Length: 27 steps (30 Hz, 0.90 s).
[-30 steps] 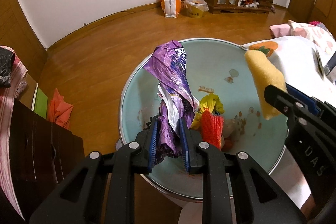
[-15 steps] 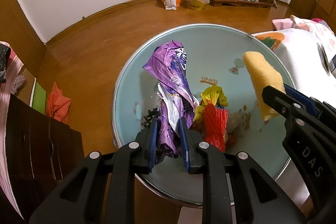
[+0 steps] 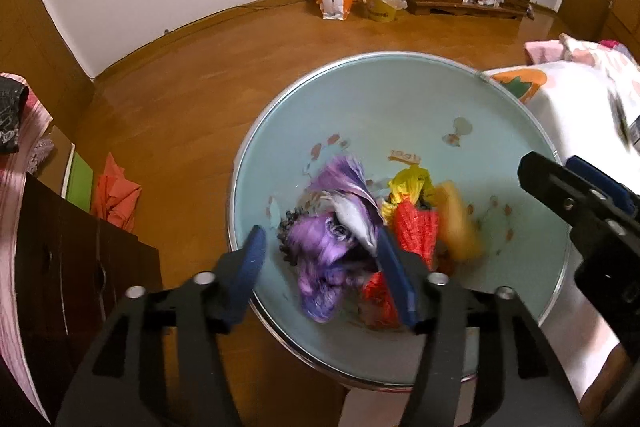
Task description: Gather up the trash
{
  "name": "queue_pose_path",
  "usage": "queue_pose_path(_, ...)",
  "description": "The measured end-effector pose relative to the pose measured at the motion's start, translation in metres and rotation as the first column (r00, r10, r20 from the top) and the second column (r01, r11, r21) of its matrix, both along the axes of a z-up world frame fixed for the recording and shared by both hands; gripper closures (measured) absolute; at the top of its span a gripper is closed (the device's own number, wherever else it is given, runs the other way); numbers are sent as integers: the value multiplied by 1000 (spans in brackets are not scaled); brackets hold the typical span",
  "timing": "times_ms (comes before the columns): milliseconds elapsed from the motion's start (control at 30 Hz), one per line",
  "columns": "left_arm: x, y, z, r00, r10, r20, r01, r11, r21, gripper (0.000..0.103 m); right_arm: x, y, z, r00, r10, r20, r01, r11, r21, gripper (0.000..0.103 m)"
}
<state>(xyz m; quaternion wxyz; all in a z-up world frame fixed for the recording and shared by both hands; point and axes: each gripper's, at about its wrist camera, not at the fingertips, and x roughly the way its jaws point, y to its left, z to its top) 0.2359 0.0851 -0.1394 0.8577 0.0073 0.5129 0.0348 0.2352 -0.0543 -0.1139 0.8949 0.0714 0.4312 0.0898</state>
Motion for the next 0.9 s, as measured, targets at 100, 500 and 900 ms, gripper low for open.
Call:
queue_pose_path(100,-7,-2,10,1000,2,16,-2,1000,-16,22,-7,-11,8,998,-53,18,52,998,19,35)
queue_pose_path(500,-68,10,37,995,56,84,-60,997,44,19,-61,-44,18,984,-177,2,176,978,113,22)
queue_pose_path(900,-145,9,87,948,74,310,-85,996,20,12,-156,-45,76,948,-195,253,179,980,84,16)
